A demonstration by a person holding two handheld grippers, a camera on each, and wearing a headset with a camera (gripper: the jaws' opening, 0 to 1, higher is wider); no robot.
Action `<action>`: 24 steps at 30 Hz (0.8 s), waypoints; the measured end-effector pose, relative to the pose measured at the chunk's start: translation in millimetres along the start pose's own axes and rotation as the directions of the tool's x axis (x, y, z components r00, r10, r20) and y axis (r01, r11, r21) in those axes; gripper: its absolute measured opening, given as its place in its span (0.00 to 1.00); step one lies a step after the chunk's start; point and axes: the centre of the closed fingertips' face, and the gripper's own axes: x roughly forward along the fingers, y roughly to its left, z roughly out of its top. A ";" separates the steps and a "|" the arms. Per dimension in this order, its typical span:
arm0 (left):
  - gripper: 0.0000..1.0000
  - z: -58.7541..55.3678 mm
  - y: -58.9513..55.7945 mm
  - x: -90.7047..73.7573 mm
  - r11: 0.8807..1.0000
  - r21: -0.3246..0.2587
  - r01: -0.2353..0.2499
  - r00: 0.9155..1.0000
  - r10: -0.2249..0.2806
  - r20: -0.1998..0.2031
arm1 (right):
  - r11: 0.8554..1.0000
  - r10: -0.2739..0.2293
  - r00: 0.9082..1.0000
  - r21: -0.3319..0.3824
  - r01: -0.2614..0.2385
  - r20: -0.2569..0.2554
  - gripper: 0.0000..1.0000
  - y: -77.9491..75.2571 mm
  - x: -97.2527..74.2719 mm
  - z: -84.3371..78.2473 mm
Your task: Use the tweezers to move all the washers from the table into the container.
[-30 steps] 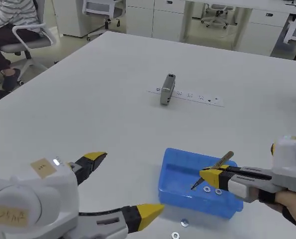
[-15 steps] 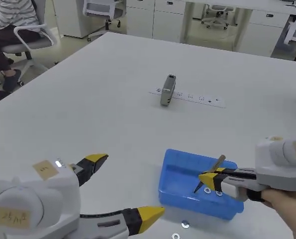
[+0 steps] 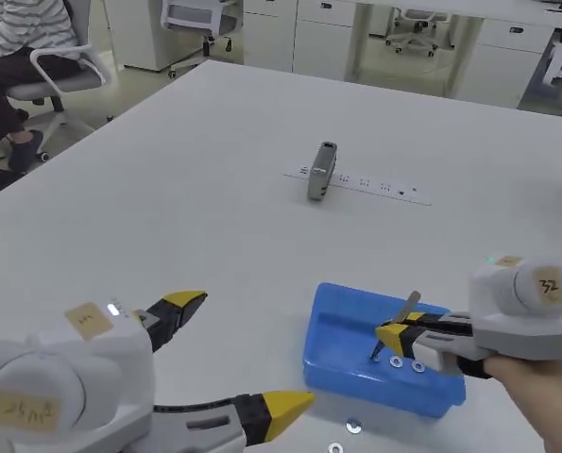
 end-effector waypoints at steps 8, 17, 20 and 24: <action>0.89 -0.4 0.1 -0.1 1.000 0.000 0.000 1.000 0.000 -0.003 | 0.996 0.003 1.000 -0.085 -0.003 -0.011 0.04 5.0 -0.1 -2.2; 0.90 -0.3 -0.5 -0.5 1.000 0.001 0.001 1.000 -0.001 -0.003 | 0.993 -0.008 1.000 -0.119 0.010 0.017 0.04 7.3 -10.5 2.9; 0.90 -0.5 -0.4 -0.5 1.000 0.001 0.001 1.000 -0.001 -0.004 | 0.993 -0.011 0.999 -0.120 0.016 0.038 0.04 9.5 -16.1 6.1; 0.90 -0.5 -0.6 -0.5 1.000 0.001 0.001 1.000 -0.001 -0.005 | 0.993 -0.011 0.998 -0.118 0.018 0.062 0.04 13.6 -22.7 10.3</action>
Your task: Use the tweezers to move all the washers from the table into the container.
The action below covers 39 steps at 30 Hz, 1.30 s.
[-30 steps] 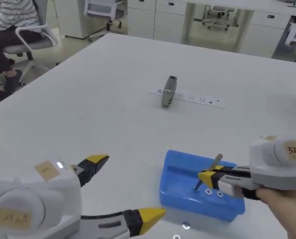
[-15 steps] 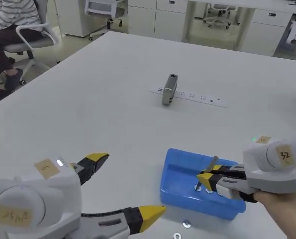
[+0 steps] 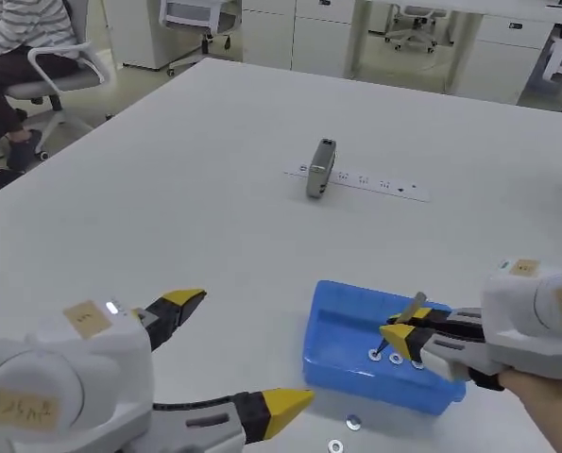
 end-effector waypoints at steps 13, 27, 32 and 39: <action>0.90 -0.2 -0.8 0.4 1.000 0.002 0.004 1.000 -0.004 -0.002 | 1.000 0.008 0.996 -0.005 -0.007 0.094 0.04 20.2 -20.4 22.4; 0.90 -0.1 -1.2 1.2 1.000 0.005 0.005 1.000 -0.005 -0.001 | 0.997 0.073 0.993 -0.003 -0.073 0.094 0.04 49.2 -26.7 17.3; 0.90 0.4 -1.1 1.1 1.000 0.003 0.005 1.000 -0.005 0.001 | 0.994 0.105 0.991 0.002 -0.106 0.085 0.04 59.2 -22.2 13.1; 0.90 0.4 -0.7 0.9 1.000 0.003 0.004 1.000 -0.004 0.001 | 0.990 0.137 0.990 0.032 -0.138 0.032 0.04 64.5 -11.9 -4.1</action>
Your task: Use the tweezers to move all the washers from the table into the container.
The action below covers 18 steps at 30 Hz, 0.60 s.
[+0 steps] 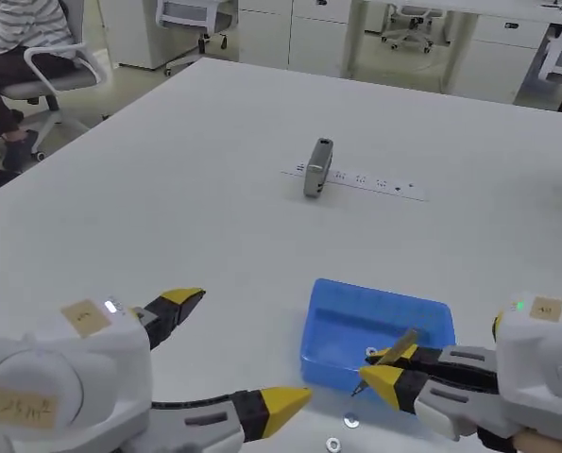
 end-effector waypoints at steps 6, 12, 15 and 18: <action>0.90 -0.3 -0.2 -0.1 1.000 0.000 0.002 1.000 -0.002 -0.001 | 1.000 0.017 0.998 0.007 -0.017 -0.055 0.04 0.3 8.0 -13.5; 0.90 -0.4 -0.1 -0.3 1.000 -0.001 0.001 1.000 -0.001 -0.002 | 0.999 0.030 0.994 -0.007 -0.031 -0.103 0.04 1.2 13.4 -25.4; 0.90 -0.2 -0.5 -0.2 1.000 0.000 0.002 1.000 -0.002 -0.002 | 0.999 0.032 0.993 -0.009 -0.034 -0.112 0.04 1.2 14.3 -27.3; 0.90 -0.5 -0.7 -0.1 1.000 0.001 0.003 1.000 -0.003 -0.004 | 0.999 0.038 0.992 -0.008 -0.039 -0.118 0.04 2.3 15.0 -28.3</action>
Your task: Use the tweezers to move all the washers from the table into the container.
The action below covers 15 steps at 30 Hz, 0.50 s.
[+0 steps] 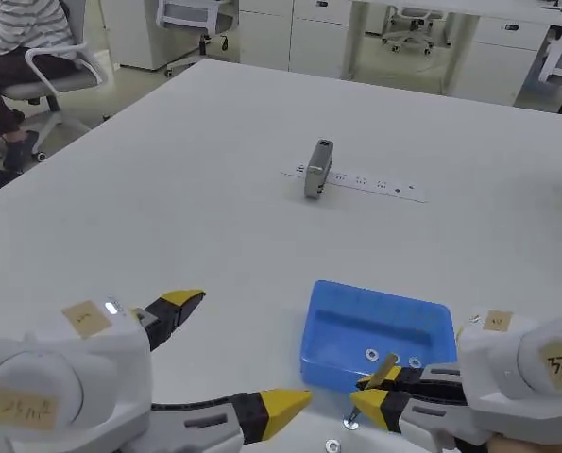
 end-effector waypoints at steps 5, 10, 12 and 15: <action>0.90 -0.3 -0.5 0.4 1.000 0.002 0.003 1.000 -0.003 -0.002 | 1.000 0.007 1.000 -0.008 -0.007 -0.015 0.04 1.7 2.2 -3.7; 0.90 -0.3 -1.0 0.4 1.000 0.004 0.004 1.000 -0.004 -0.003 | 1.000 0.012 1.000 -0.011 -0.012 -0.018 0.04 3.4 2.3 -3.4; 0.90 -0.3 -1.2 0.4 1.000 0.004 0.005 1.000 -0.005 -0.002 | 1.000 0.015 1.000 -0.010 -0.015 -0.021 0.04 4.5 2.5 -3.5; 0.90 -0.5 -1.4 0.4 1.000 0.004 0.005 1.000 -0.005 -0.003 | 1.000 0.021 0.999 -0.013 -0.022 -0.025 0.04 6.9 2.3 -3.6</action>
